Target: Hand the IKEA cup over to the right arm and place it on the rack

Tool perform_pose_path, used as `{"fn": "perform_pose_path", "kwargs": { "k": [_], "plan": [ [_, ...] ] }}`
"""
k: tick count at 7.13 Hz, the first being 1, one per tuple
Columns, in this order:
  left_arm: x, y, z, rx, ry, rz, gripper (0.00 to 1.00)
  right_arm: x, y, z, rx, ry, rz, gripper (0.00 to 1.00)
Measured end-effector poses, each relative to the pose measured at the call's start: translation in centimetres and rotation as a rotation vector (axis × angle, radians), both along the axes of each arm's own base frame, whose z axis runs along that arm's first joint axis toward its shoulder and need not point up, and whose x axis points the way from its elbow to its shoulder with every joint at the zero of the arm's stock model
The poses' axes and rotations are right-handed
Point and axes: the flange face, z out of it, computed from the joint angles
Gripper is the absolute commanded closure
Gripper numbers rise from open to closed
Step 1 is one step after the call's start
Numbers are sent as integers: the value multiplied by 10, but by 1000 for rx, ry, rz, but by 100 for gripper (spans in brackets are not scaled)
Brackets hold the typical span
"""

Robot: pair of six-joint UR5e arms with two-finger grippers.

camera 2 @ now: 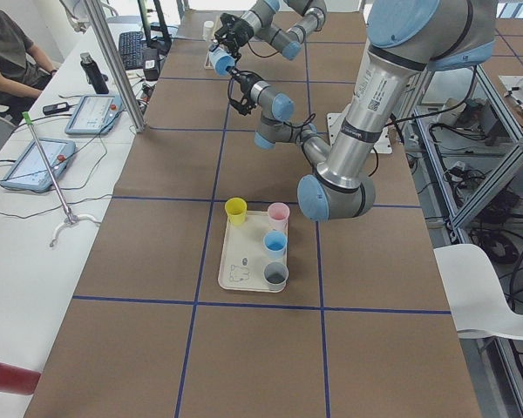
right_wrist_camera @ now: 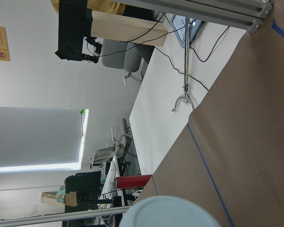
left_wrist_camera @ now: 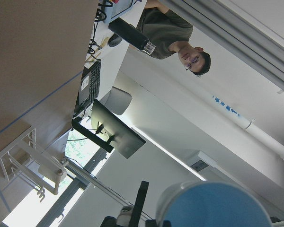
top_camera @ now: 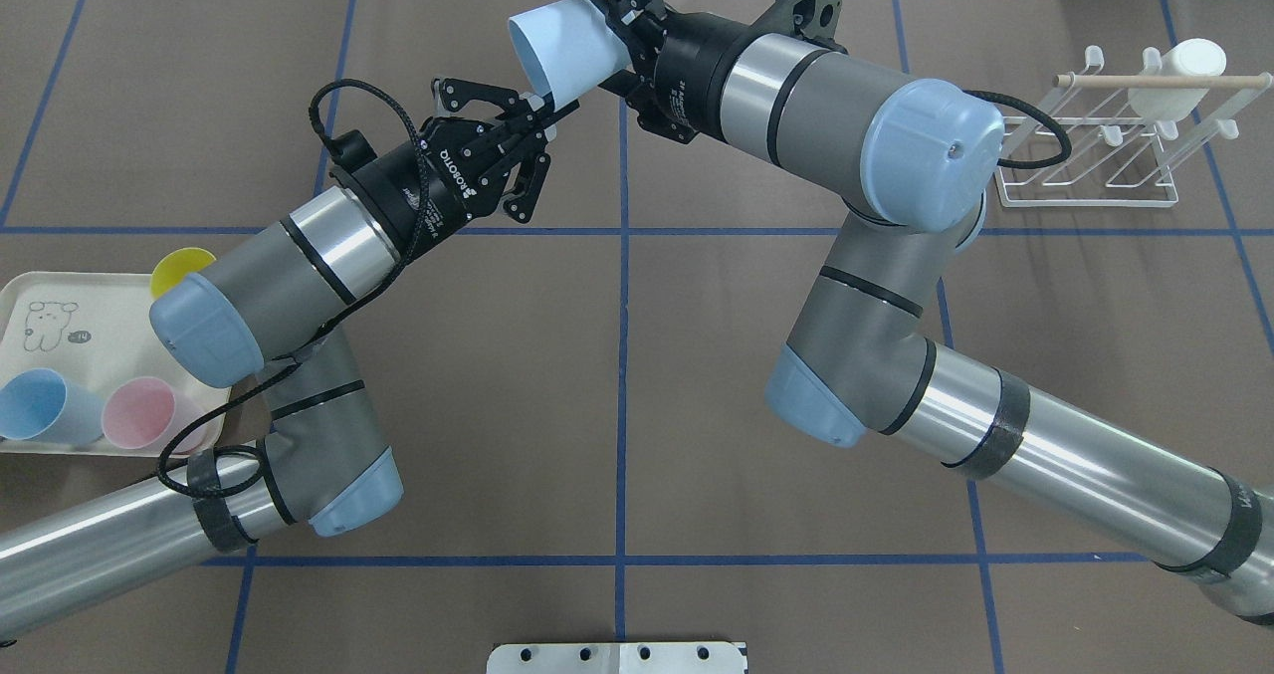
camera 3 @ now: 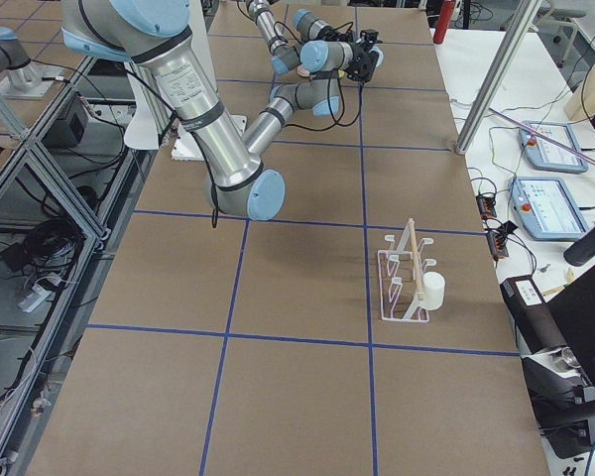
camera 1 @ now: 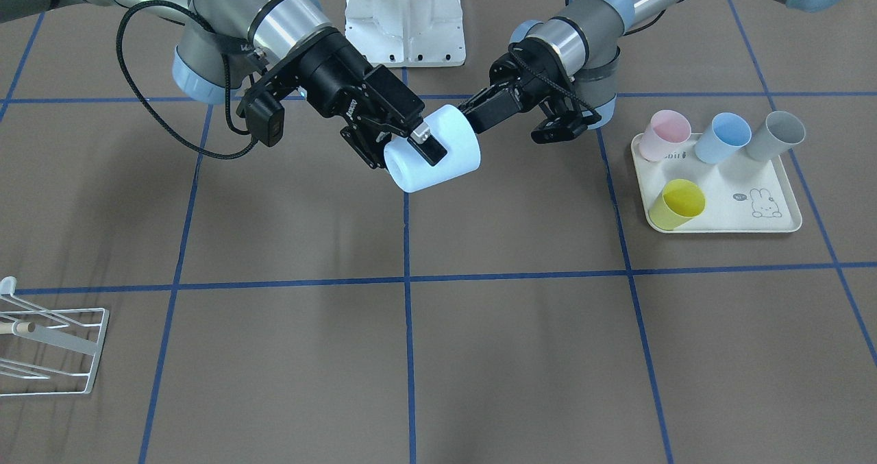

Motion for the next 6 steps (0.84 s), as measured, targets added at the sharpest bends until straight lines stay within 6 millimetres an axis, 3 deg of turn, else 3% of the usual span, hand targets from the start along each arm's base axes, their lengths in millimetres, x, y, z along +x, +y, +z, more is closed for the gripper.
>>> {"fn": "perform_pose_path", "kwargs": {
  "k": [1, 2, 3, 6],
  "plan": [
    [0, 0, 0, 0, 0, 1, 100, 0, 0, 0, 0, -1, 0, 73],
    [1, 1, -1, 1, 0, 3, 55, 0, 0, 1, -2, -1, -1, 100],
    [2, 2, -1, 1, -2, 7, 1, 0, 0, 2, -3, 0, -1, 100],
    [3, 2, 1, -1, -18, 10, 0, 5, -4, 4, -3, 1, 8, 100]
  ]
}}
